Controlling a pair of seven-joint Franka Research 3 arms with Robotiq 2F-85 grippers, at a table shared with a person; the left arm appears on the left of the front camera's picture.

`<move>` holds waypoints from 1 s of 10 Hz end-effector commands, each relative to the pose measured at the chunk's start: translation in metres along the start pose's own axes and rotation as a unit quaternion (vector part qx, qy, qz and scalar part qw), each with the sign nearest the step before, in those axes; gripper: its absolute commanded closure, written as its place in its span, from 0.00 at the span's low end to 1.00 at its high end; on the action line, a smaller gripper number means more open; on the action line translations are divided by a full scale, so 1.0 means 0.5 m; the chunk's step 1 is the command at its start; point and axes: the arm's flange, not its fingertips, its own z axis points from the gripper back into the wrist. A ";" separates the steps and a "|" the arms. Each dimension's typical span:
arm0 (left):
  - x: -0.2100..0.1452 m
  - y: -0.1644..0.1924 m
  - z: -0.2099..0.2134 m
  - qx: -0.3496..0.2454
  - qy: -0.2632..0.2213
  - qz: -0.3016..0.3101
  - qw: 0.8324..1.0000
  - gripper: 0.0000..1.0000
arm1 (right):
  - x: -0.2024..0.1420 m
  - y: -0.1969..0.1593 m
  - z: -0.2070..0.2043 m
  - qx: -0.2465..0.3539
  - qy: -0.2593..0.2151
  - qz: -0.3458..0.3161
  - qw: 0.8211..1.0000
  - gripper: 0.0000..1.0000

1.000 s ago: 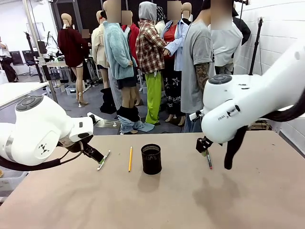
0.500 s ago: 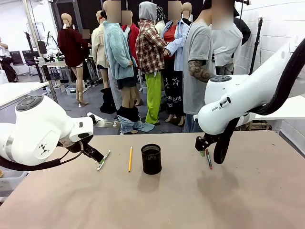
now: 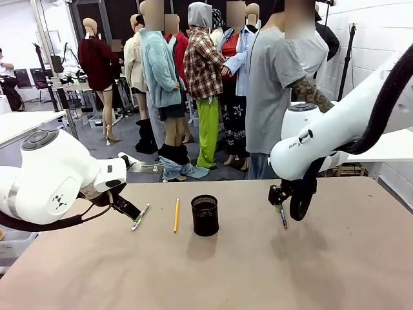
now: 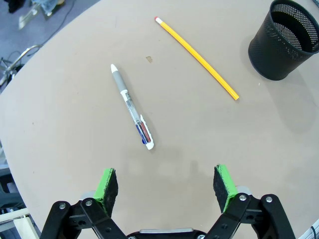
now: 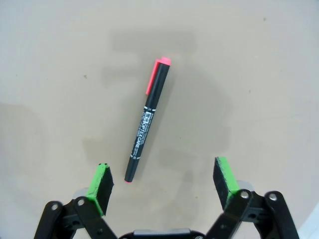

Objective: Place the pens into the pen holder.
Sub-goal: Pick up a writing instrument from the table and place it into the Pen holder.

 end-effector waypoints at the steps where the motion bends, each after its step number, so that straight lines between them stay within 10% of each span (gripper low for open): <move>1: 0.000 0.003 0.001 0.000 -0.001 0.002 1.000 0.00 | 0.056 0.010 -0.013 0.007 0.031 -0.016 0.999 0.00; 8: 0.000 0.003 0.001 0.000 -0.001 0.002 1.000 0.00 | 0.093 0.020 -0.069 0.005 0.072 -0.022 0.997 0.00; 10: 0.000 0.003 0.001 0.000 -0.001 0.002 1.000 0.00 | 0.092 0.018 -0.071 0.006 0.074 -0.023 0.997 0.29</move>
